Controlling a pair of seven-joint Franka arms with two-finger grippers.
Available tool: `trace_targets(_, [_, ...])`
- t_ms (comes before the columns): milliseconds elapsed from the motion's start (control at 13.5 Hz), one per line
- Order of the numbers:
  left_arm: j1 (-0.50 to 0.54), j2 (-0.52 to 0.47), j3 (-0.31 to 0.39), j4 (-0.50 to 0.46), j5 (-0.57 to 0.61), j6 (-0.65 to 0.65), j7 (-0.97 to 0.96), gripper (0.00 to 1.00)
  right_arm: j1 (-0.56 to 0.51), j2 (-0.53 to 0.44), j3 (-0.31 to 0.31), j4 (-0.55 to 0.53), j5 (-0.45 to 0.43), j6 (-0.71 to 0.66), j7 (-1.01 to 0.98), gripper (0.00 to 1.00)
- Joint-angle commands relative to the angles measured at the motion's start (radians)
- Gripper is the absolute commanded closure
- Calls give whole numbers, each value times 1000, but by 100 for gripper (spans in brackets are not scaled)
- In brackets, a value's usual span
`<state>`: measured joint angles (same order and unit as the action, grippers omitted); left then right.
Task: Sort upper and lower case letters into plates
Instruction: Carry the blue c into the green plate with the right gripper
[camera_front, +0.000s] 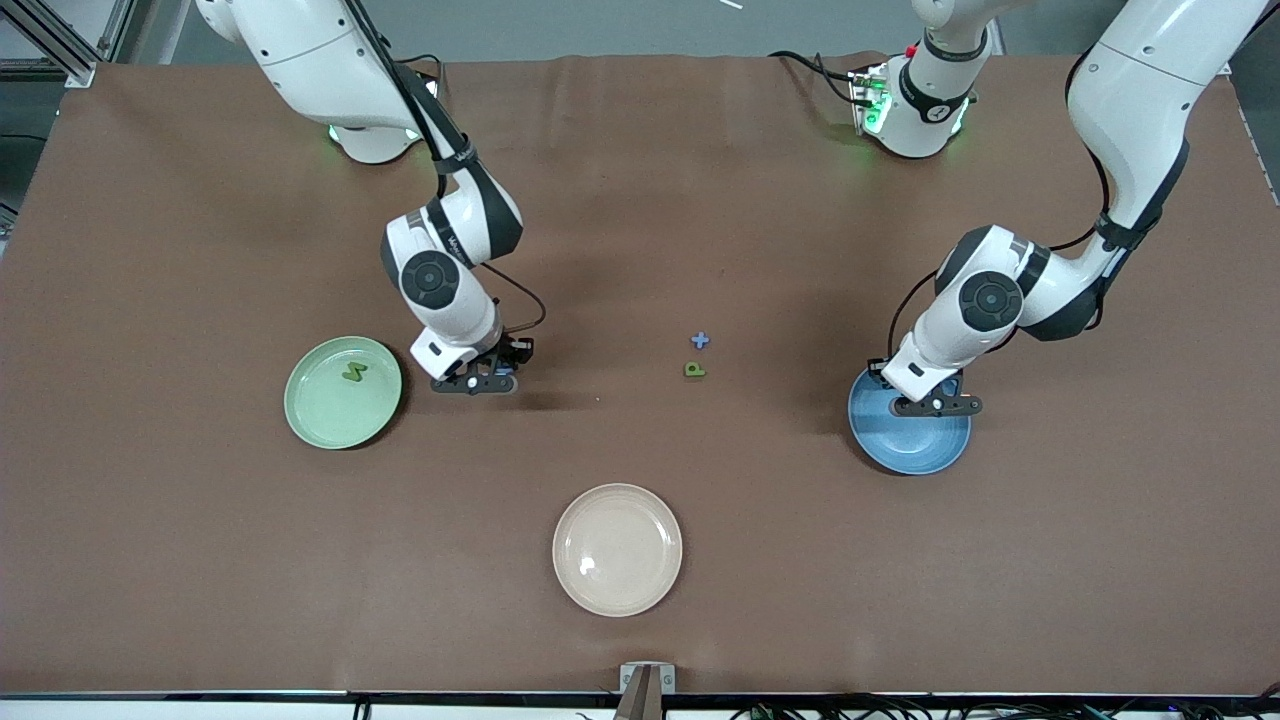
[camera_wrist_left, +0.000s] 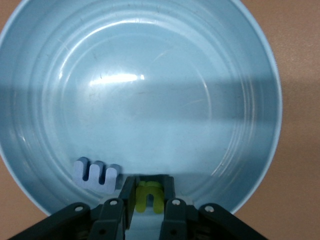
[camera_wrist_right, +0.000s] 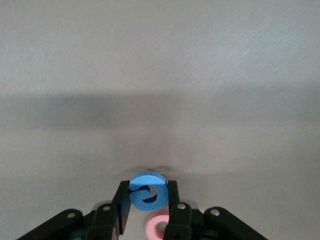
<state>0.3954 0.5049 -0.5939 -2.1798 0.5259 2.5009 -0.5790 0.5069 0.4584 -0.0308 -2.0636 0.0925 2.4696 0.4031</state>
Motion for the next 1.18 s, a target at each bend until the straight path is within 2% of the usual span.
trace_targets(0, [11, -5, -4, -6, 23, 18, -12, 82, -169, -93, 15, 16, 1, -137, -209, 100])
trace_targets(74, [14, -8, -4, -3, 25, 18, -12, 68, -217, -108, 14, 25, 1, -185, -296, 100])
trace_targets(148, [23, -12, -6, 2, 25, 18, -2, 49, -261, -116, 12, 34, 1, -219, -364, 100])
trace_targets(222, [31, -20, -10, 6, 26, 13, -2, 36, -309, -118, 12, 36, 1, -234, -432, 100])
trace_targets(443, [33, -39, -36, 41, 16, 1, -8, 24, -404, -104, 11, 26, 1, -224, -558, 100])
trace_targets(591, [33, -42, -78, 84, 12, -57, -13, 3, -412, -77, 12, 17, 3, -186, -564, 100])
trace_targets(665, [33, -43, -105, 104, 9, -103, -24, 0, -409, -64, 14, -1, 7, -155, -558, 100])
trace_targets(886, [5, -29, -193, 172, -7, -203, -164, 0, -409, -27, 15, -26, 13, -86, -558, 100])
trace_targets(1108, [-111, 24, -207, 242, -43, -204, -261, 0, -407, -7, 17, -26, 13, -84, -558, 98])
